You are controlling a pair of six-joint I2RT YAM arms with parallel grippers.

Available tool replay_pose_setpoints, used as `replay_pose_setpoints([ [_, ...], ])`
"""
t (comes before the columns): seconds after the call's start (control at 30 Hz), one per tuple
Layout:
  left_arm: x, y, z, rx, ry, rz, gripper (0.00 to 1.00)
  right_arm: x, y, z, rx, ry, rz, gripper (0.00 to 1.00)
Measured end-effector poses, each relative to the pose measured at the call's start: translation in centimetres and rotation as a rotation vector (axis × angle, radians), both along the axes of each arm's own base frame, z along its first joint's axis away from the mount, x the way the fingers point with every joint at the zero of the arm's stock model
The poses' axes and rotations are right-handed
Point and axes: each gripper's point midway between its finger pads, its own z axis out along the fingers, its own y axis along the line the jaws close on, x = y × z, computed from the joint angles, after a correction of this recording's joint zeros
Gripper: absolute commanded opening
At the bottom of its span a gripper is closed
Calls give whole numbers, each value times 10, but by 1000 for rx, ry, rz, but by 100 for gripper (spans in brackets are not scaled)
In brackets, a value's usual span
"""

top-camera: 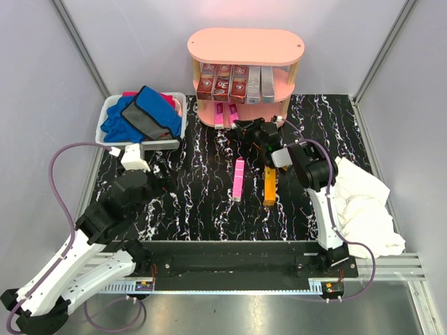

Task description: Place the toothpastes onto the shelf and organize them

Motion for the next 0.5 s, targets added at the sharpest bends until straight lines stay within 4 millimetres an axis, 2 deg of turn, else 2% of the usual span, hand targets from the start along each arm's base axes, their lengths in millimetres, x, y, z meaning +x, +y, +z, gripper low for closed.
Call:
replay_pose_setpoints([
  [0.1, -2, 2, 1, -22, -9, 8, 99, 8, -1, -7, -6, 24, -26, 15],
  [0.3, -9, 6, -7, -61, -9, 23, 99, 31, 4, 1, 1, 39, -65, 18],
  [0.5, -11, 7, -9, -80, -2, 33, 99, 31, 16, -4, 7, 75, -103, 24],
])
